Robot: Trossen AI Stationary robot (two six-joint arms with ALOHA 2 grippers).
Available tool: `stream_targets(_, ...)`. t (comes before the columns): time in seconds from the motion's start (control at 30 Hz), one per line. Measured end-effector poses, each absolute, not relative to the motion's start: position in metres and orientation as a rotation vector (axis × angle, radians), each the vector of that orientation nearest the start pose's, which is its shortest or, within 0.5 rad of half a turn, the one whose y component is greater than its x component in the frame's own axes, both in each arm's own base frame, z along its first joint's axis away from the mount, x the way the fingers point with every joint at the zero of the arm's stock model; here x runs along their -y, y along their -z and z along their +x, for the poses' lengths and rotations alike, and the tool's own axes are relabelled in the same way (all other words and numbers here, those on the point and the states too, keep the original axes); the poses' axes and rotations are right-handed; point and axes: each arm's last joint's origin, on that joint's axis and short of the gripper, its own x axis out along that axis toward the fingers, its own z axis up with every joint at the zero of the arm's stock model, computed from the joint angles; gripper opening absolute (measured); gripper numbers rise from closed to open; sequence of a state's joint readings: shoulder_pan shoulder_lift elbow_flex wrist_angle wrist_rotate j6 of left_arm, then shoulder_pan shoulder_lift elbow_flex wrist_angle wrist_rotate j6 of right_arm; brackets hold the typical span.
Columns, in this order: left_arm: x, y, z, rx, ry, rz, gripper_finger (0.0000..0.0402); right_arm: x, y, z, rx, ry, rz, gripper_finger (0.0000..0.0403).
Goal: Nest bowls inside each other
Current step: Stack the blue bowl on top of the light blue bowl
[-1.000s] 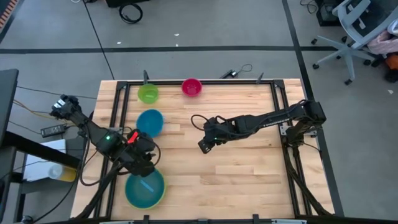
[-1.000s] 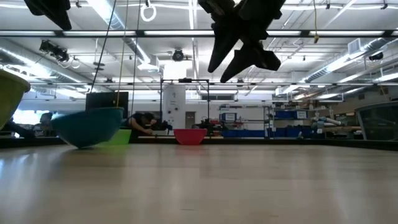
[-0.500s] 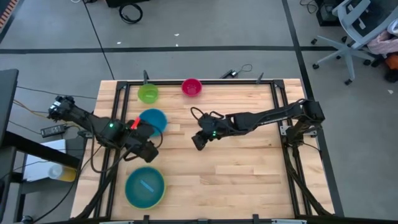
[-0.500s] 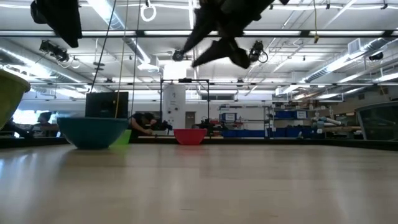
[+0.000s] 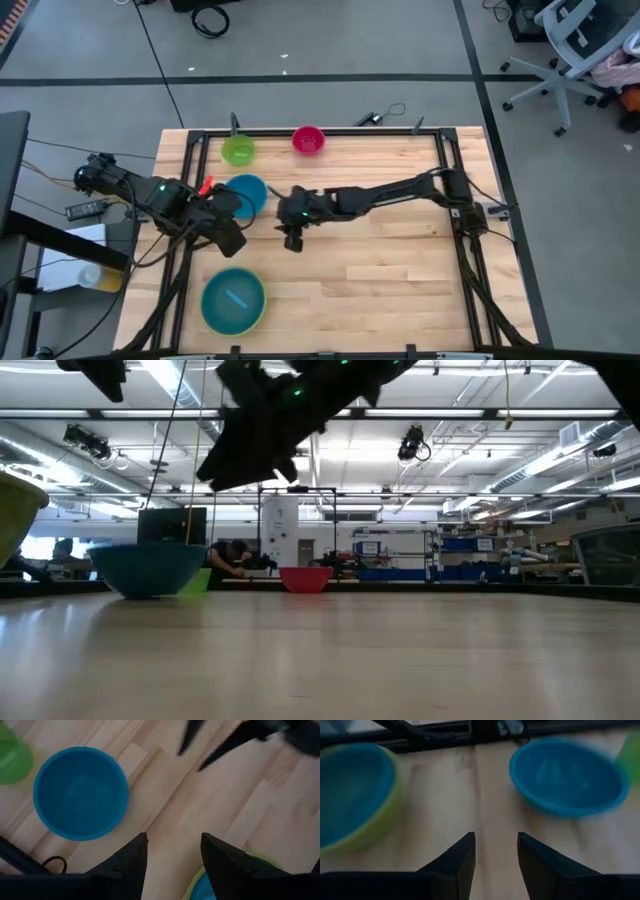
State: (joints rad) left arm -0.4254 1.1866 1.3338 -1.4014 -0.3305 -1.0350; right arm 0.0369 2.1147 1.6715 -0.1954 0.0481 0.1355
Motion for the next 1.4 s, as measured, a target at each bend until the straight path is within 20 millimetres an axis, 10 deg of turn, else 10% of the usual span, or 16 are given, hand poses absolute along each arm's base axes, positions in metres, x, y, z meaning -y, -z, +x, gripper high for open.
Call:
stream_targets(0.3, 0.067, -0.351, 0.166, -1.137, -0.530, -0.532, 0.0185, 0.007, -0.187, 0.532, -0.588, -0.018, -0.390, 0.0169)
stream_targets(0.77, 0.067, -0.350, 0.163, -1.190, -0.546, -0.559, 0.0185, 0.041, -0.127, 0.549, -0.712, -0.063, -0.443, 0.0237)
stream_targets(1.17, 0.061, -0.349, 0.162, -1.205, -0.587, -0.551, 0.0185, 0.053, -0.124, 0.541, -0.833, -0.063, -0.523, 0.0028)
stream_targets(1.4, 0.047, -0.349, 0.163, -1.192, -0.685, -0.559, 0.0185, 0.031, -0.149, 0.526, -0.966, 0.021, -0.602, 0.0017)
